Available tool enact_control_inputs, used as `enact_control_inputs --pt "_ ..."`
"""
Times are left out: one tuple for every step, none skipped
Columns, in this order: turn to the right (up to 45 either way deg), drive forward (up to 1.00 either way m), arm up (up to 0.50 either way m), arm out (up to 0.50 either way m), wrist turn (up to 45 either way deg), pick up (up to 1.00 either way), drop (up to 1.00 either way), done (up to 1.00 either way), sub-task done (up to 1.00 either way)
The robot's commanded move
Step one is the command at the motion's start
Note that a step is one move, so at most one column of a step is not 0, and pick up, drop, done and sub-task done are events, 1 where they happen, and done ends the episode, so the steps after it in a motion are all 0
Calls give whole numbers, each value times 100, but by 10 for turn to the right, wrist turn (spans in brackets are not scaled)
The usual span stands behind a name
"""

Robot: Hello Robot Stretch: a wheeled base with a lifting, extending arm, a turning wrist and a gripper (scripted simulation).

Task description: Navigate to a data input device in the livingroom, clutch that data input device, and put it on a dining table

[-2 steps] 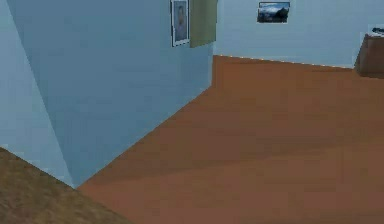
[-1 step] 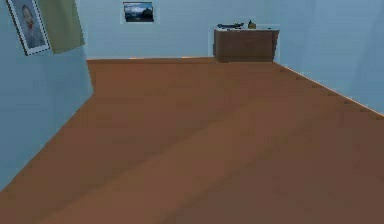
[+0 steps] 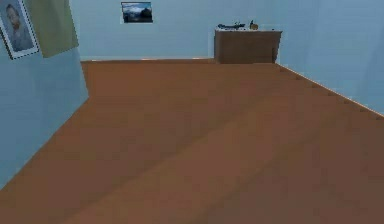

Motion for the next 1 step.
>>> enact_control_inputs --pt "-450 0 0 0 0 0 0 0 0"
